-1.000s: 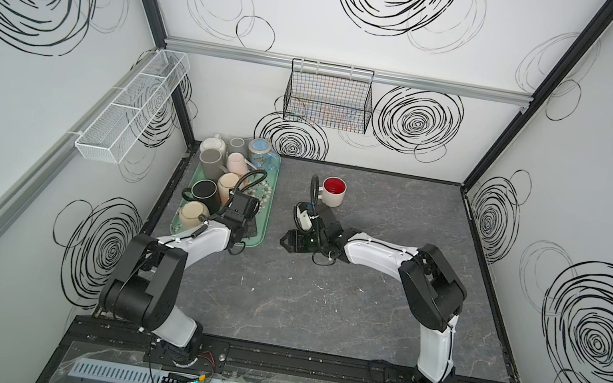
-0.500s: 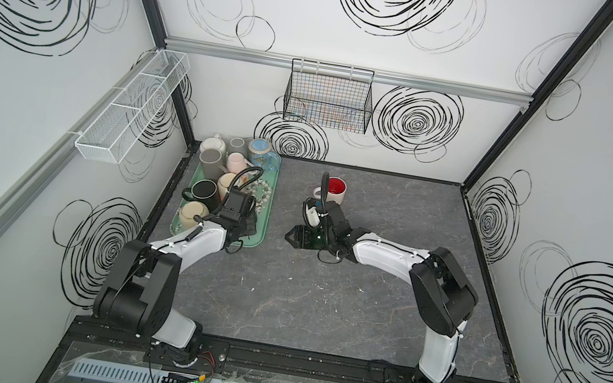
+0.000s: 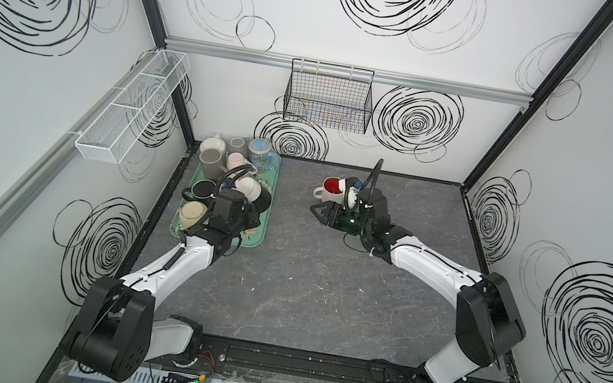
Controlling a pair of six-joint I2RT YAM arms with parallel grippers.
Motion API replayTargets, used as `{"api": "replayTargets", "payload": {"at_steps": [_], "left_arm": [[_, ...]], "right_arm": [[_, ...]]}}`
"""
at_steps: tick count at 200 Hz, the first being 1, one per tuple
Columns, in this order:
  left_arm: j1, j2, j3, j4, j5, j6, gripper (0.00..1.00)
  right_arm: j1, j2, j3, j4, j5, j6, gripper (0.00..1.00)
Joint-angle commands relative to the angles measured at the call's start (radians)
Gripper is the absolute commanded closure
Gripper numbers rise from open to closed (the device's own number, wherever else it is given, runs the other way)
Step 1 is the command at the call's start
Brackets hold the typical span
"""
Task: Turn the mug right side up
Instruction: 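Lift the black mug off the tray with left gripper toward right gripper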
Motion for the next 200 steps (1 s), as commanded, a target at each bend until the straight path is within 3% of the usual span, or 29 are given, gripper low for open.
{"api": "replayTargets", "payload": {"at_steps": [1,45,117,153,179,200], "left_arm": [[-0.059,-0.069,0.033,0.263,0.017,-0.067,1.0],[-0.168,-0.077,0.043,0.516,0.014,-0.172,1.0],[-0.325,-0.021,0.116,0.722,-0.004,-0.228,1.0],[-0.366,0.013,0.176,0.719,0.011,-0.238,1.0],[-0.386,0.021,0.19,0.725,0.016,-0.244,1.0],[-0.403,0.03,0.203,0.733,0.031,-0.251,1.0]], "right_arm": [[-0.036,-0.069,-0.028,0.095,-0.062,0.068,0.39],[-0.086,-0.121,-0.103,0.311,-0.187,0.224,0.39],[-0.088,-0.119,-0.183,0.621,-0.266,0.445,0.36],[-0.09,-0.08,-0.174,0.784,-0.31,0.516,0.33],[-0.091,-0.063,-0.139,0.793,-0.342,0.514,0.33],[-0.094,-0.049,-0.119,0.787,-0.348,0.515,0.39]]}}
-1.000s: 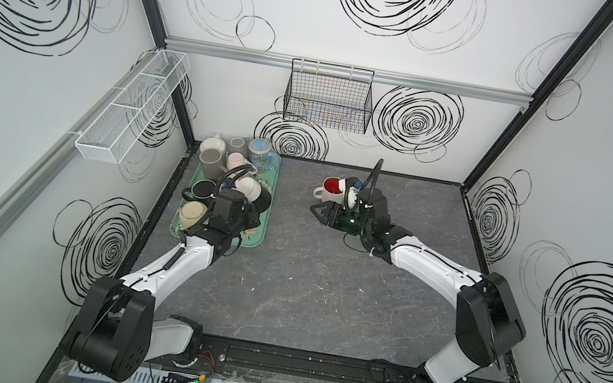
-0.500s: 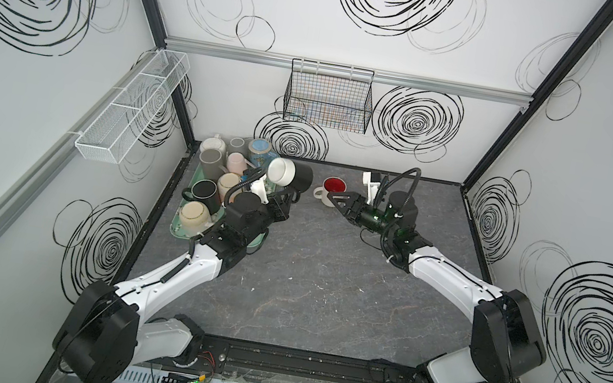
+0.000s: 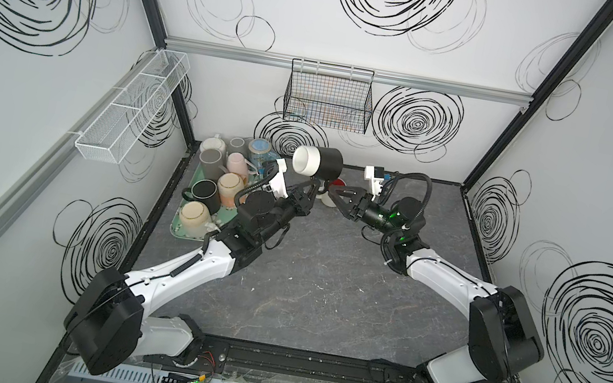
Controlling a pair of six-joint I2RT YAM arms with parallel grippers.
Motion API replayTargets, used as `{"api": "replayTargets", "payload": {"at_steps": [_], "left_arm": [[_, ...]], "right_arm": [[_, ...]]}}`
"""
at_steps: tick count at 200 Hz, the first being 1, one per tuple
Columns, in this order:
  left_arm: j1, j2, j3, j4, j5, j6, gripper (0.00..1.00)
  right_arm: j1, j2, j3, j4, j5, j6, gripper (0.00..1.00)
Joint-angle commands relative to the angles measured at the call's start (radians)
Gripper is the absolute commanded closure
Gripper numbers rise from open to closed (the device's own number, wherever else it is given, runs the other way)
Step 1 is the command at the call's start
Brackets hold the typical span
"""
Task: Turn the mug right side up
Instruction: 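Lift the black mug off the tray with left gripper toward right gripper, then grasp the black mug's rim with right gripper while left gripper holds it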
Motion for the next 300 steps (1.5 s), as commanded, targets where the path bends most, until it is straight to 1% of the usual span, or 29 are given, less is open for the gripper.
{"api": "replayTargets", "payload": {"at_steps": [1,30,52,81,97,117,129,147,153,173,182,195,212,238,250,258,269,270,274,287,289,291,293,294,300], "left_arm": [[-0.019,0.0,0.072,0.194,0.016,-0.015,1.0],[-0.034,0.004,0.081,0.211,0.034,-0.026,1.0],[-0.041,0.003,0.082,0.219,0.043,-0.033,1.0],[-0.046,0.006,0.079,0.235,0.057,-0.049,1.0],[-0.048,0.013,0.078,0.228,0.074,-0.054,1.0],[-0.041,0.022,0.069,0.209,0.107,-0.067,1.0],[-0.035,0.026,0.059,0.203,0.127,-0.074,1.0],[-0.024,0.03,0.052,0.19,0.163,-0.081,1.0],[-0.021,0.032,0.052,0.183,0.175,-0.081,0.93],[-0.009,0.036,0.061,0.165,0.222,-0.07,0.79],[-0.002,0.038,0.061,0.165,0.241,-0.069,0.73],[0.008,0.037,0.061,0.166,0.259,-0.068,0.68],[0.022,0.034,0.061,0.168,0.278,-0.062,0.62],[0.046,0.04,0.071,0.161,0.328,-0.053,0.56],[0.058,0.042,0.073,0.147,0.348,-0.044,0.55],[0.067,0.041,0.073,0.136,0.359,-0.037,0.54],[0.08,0.039,0.068,0.118,0.372,-0.026,0.53],[0.08,0.038,0.067,0.117,0.373,-0.025,0.53],[0.086,0.037,0.065,0.109,0.376,-0.02,0.53],[0.109,0.036,0.058,0.066,0.382,-0.006,0.53],[0.113,0.037,0.058,0.059,0.383,-0.003,0.53],[0.116,0.038,0.058,0.05,0.384,-0.001,0.53],[0.122,0.038,0.057,0.043,0.385,0.002,0.53],[0.124,0.038,0.056,0.037,0.387,0.003,0.53],[0.136,0.041,0.057,0.01,0.388,0.012,0.53]], "right_arm": [[-0.006,0.024,0.05,0.071,-0.038,0.029,0.39],[-0.012,0.05,0.072,0.1,-0.051,0.048,0.48],[-0.024,0.076,0.082,0.169,-0.056,0.102,0.56],[-0.041,0.113,0.08,0.316,-0.058,0.178,0.71],[-0.051,0.136,0.091,0.354,-0.079,0.197,0.81],[-0.068,0.156,0.084,0.434,-0.097,0.208,1.0],[-0.077,0.151,0.072,0.428,-0.103,0.18,1.0],[-0.092,0.112,0.061,0.32,-0.112,0.072,1.0],[-0.097,0.09,0.063,0.239,-0.115,0.008,1.0],[-0.105,0.007,0.091,-0.033,-0.11,-0.227,1.0],[-0.108,-0.026,0.112,-0.162,-0.101,-0.333,1.0],[-0.113,-0.067,0.133,-0.276,-0.079,-0.444,1.0],[-0.147,-0.103,0.139,-0.339,-0.056,-0.504,1.0],[-0.217,-0.135,0.127,-0.349,-0.052,-0.545,1.0],[-0.25,-0.157,0.121,-0.372,-0.043,-0.621,1.0],[-0.276,-0.177,0.13,-0.436,-0.025,-0.664,1.0],[-0.31,-0.196,0.159,-0.558,0.013,-0.79,1.0],[-0.317,-0.2,0.169,-0.593,0.02,-0.818,1.0],[-0.326,-0.202,0.183,-0.642,0.033,-0.858,1.0],[-0.363,-0.209,0.252,-0.848,0.125,-1.039,1.0],[-0.364,-0.21,0.255,-0.86,0.132,-1.05,1.0],[-0.369,-0.21,0.264,-0.892,0.151,-1.093,1.0],[-0.372,-0.211,0.266,-0.901,0.156,-1.103,1.0],[-0.376,-0.212,0.272,-0.919,0.167,-1.131,1.0],[-0.384,-0.215,0.279,-0.962,0.204,-1.202,1.0]]}}
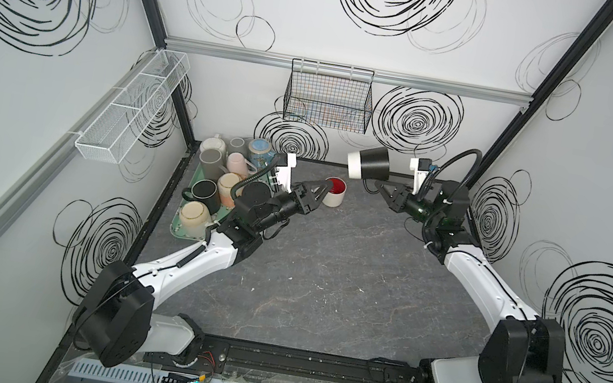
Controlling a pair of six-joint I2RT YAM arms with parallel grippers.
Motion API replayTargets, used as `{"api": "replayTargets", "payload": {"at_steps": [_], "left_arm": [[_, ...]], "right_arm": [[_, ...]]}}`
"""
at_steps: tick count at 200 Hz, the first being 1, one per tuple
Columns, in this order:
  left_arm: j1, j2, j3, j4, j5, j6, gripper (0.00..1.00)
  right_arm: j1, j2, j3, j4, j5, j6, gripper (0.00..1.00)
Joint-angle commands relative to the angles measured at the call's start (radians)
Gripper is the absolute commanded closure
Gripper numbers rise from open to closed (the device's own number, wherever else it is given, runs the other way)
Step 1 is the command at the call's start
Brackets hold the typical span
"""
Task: Turn the mug right side up
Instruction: 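Grasp the black mug's rim with right gripper while left gripper holds it, then open left gripper and draw back while right gripper turns mug opening up, then lower the black mug upright beside the red-lined mug with right gripper, release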
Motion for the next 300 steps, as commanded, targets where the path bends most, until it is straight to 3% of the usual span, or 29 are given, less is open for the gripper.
{"api": "replayTargets", "payload": {"at_steps": [1,23,44,92,127,189,300], "left_arm": [[0.046,-0.014,0.018,-0.056,0.04,0.044,0.53],[0.088,0.012,0.04,-0.191,0.052,0.098,0.53],[0.11,0.054,0.094,-0.356,0.045,0.187,0.53],[0.053,0.175,0.219,-0.605,0.007,0.372,0.51],[0.051,0.231,0.23,-0.597,0.044,0.379,0.51],[0.081,0.28,0.235,-0.571,0.07,0.387,0.51],[0.13,0.292,0.214,-0.579,0.092,0.406,0.5]], "right_arm": [[-0.041,-0.073,0.117,-0.249,0.163,-0.398,1.0],[-0.057,-0.096,0.082,-0.311,0.321,-0.587,1.0],[-0.074,-0.091,0.04,-0.315,0.378,-0.713,1.0],[-0.085,0.02,0.043,-0.342,0.4,-0.96,1.0],[-0.078,0.136,0.083,-0.353,0.387,-1.138,1.0],[-0.02,0.361,0.211,-0.326,0.395,-1.232,1.0],[0.073,0.687,0.502,-0.374,0.591,-1.351,1.0]]}}
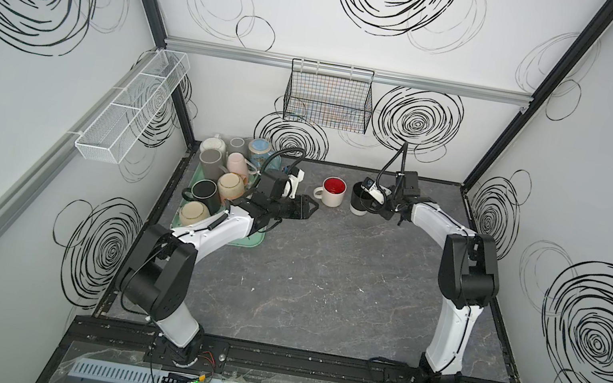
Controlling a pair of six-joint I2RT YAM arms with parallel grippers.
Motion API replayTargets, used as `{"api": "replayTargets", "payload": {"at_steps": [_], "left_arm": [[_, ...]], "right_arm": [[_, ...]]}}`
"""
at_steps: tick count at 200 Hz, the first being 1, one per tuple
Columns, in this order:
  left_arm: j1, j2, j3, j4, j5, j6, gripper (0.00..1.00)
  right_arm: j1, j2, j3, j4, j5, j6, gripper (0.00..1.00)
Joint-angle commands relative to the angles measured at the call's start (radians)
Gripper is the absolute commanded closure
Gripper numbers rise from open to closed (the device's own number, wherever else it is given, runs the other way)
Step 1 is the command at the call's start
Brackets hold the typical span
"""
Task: Turn the mug right side up
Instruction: 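Lower the black mug upright beside the red-lined mug with right gripper, release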
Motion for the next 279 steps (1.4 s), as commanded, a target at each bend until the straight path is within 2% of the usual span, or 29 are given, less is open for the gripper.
{"api": "replayTargets", "payload": {"at_steps": [1,54,73,95,125,184,196,225,259,279], "left_arm": [[0.01,0.006,0.01,0.032,0.016,0.023,0.5],[0.019,-0.007,-0.011,0.032,0.013,0.022,0.49],[0.023,-0.012,-0.016,0.029,0.013,0.023,0.47],[0.031,-0.025,-0.019,0.02,0.01,0.027,0.47],[0.039,-0.046,-0.018,-0.001,0.004,0.036,0.47],[0.08,-0.132,-0.008,-0.109,-0.048,0.078,0.46],[0.097,-0.159,-0.003,-0.157,-0.103,0.087,0.45],[0.151,-0.236,0.011,-0.306,-0.317,0.131,0.42],[0.237,-0.313,0.001,-0.449,-0.625,0.123,0.37],[0.306,-0.356,-0.036,-0.481,-0.769,0.111,0.29]], "right_arm": [[0.014,0.033,0.058,0.027,0.03,-0.046,1.0],[0.024,0.071,0.1,0.025,0.005,-0.089,1.0],[0.03,0.074,0.1,0.024,0.008,-0.087,0.9],[0.034,0.078,0.101,0.013,0.03,-0.097,0.72],[0.034,0.068,0.098,-0.003,0.046,-0.107,0.57],[0.038,-0.026,0.052,-0.008,0.051,-0.117,0.51],[0.044,-0.051,0.037,-0.018,0.059,-0.118,0.5],[0.051,-0.129,-0.029,-0.014,0.05,-0.099,0.5],[0.052,-0.233,-0.103,-0.023,-0.023,-0.004,0.49],[0.06,-0.294,-0.156,-0.017,-0.065,0.064,0.48]]}}
